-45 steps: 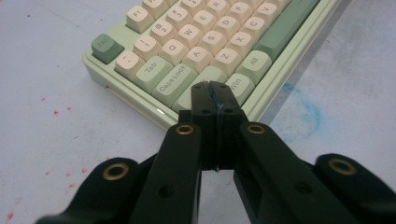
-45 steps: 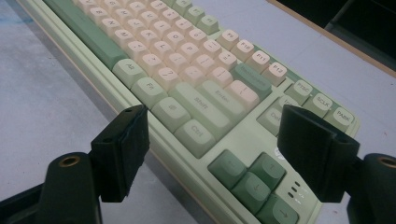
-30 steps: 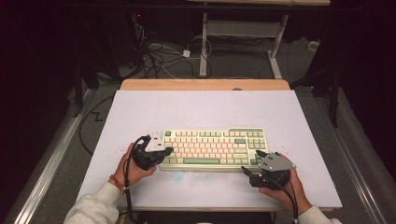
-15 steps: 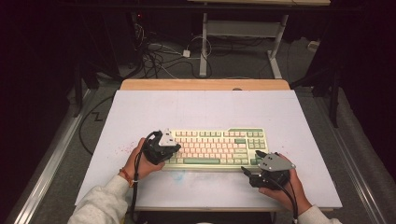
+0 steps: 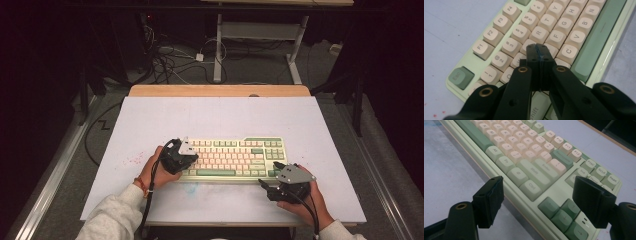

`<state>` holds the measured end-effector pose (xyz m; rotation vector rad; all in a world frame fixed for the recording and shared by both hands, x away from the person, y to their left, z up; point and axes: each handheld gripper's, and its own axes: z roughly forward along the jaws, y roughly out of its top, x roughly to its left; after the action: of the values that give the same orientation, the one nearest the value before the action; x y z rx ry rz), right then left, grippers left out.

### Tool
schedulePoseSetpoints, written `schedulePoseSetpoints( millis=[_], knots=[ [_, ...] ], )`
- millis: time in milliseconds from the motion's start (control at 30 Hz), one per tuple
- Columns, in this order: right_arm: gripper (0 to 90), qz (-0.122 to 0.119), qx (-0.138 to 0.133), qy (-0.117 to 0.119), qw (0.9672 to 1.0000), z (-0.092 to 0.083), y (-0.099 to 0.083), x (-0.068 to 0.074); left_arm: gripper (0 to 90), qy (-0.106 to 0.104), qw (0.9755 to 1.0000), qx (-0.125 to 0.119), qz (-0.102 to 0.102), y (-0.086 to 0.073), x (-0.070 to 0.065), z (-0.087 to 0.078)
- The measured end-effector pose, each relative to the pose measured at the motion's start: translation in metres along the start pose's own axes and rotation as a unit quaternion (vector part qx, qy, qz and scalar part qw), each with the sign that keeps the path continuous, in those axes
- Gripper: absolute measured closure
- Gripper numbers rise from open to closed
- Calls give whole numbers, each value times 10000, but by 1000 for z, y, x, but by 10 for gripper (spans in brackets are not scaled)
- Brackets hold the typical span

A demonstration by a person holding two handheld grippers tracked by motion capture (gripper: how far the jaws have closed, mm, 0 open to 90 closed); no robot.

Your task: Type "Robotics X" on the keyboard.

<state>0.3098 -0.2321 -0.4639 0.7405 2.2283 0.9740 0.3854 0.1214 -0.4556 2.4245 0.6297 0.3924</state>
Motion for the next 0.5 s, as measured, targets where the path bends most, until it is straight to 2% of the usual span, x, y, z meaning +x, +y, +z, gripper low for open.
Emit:
schedulePoseSetpoints(
  millis=[133,267,500],
  knots=[
    [260,82,-138,-89,9998,-3,1,-2,872,95,9999,-55,49,1,-2,-3],
    [260,79,-103,-118,9998,-3,0,-3,860,195,9996,-186,43,1,-2,-9],
    [261,94,-136,-147,9998,-4,0,-3,843,205,9988,-434,-107,-2,1,-18]
  ],
)
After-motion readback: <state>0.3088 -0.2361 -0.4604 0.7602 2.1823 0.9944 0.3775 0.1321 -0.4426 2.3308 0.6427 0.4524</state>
